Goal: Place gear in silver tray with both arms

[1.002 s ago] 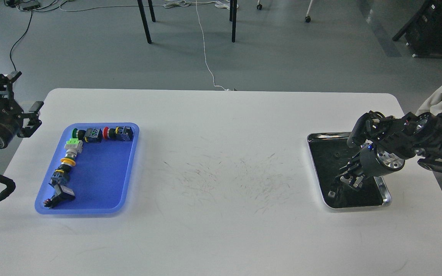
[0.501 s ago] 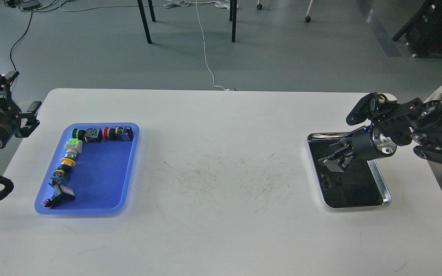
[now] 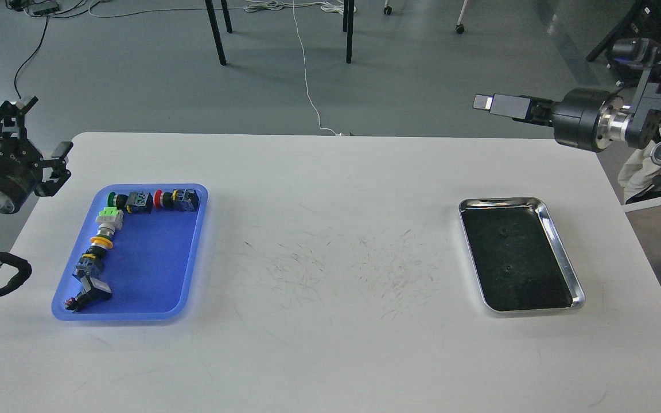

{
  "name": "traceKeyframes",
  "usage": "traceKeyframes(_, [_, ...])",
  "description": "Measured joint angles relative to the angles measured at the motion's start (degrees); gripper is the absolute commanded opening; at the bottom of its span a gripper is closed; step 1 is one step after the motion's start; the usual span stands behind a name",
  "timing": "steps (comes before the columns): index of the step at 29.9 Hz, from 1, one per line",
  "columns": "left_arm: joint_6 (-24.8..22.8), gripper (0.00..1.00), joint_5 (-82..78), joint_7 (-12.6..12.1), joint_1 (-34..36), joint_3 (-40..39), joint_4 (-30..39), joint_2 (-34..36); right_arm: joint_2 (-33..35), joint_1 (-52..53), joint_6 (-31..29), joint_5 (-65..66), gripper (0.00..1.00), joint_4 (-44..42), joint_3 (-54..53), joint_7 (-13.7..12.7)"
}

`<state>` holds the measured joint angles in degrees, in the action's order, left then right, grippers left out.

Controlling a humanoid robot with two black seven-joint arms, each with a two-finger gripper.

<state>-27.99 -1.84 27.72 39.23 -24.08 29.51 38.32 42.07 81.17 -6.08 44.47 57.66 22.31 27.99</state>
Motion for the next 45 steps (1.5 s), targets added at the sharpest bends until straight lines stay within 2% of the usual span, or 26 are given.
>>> traceKeyframes(4, [0.00, 0.98, -0.01, -1.26, 0.91, -0.81, 0.08, -1.17, 0.09, -2.93, 5.86, -12.24, 0.93, -0.16, -2.21, 0.00])
traceKeyframes(8, [0.00, 0.98, 0.03, -5.03, 2.90, -0.98, 0.11, -3.19, -0.74, -5.38, 11.63, -20.55, 0.93, -0.06, -4.66, 0.00])
traceKeyframes(10, [0.00, 0.98, 0.20, -6.63, 3.27, -1.27, 0.09, -4.34, -1.86, -6.68, 14.20, -23.72, 0.94, -0.04, -6.46, 0.00])
traceKeyframes(16, [0.00, 0.98, 0.55, -9.17, 3.52, -3.73, -0.40, -6.95, -6.84, -11.66, 19.87, -28.73, 0.96, -0.99, -12.56, 0.01])
traceKeyframes(19, [-0.01, 0.98, 0.56, -11.62, 3.53, -4.26, -0.59, -7.49, -9.21, -13.46, 20.23, -29.11, 0.97, -1.12, -14.51, 0.01])
traceKeyframes(27, [-0.01, 0.98, 0.57, -16.13, 4.16, -4.40, -0.70, -7.49, -11.65, -14.22, 20.14, -29.24, 0.98, -1.06, -15.34, 0.01])
traceKeyframes(32, [-0.01, 0.98, 0.94, -17.31, 5.32, -5.66, -0.41, -7.69, -14.60, -14.99, 20.13, -29.43, 0.98, -2.32, -16.46, 0.01])
traceKeyframes(34, [-0.02, 0.98, 0.97, -18.04, 5.85, -5.83, -0.18, -7.79, -16.42, -16.01, 20.13, -30.28, 0.98, -3.13, -17.54, -1.12])
traceKeyframes(37, [-0.01, 0.98, 1.69, -18.73, 6.22, -6.30, -0.17, -8.42, -18.32, -17.28, 20.10, -34.54, 0.98, -5.94, -20.25, -4.76])
traceKeyframes(39, [-0.02, 0.98, 2.17, -18.90, 6.50, -6.66, -0.16, -9.06, -19.79, -18.06, 19.76, -37.59, 0.98, -8.27, -22.12, -6.13])
traceKeyframes(45, [0.51, 0.98, 3.14, -19.18, 6.78, -7.72, -0.15, -9.98, -25.20, -19.74, 18.64, -40.34, 0.98, -12.66, -26.48, -6.86])
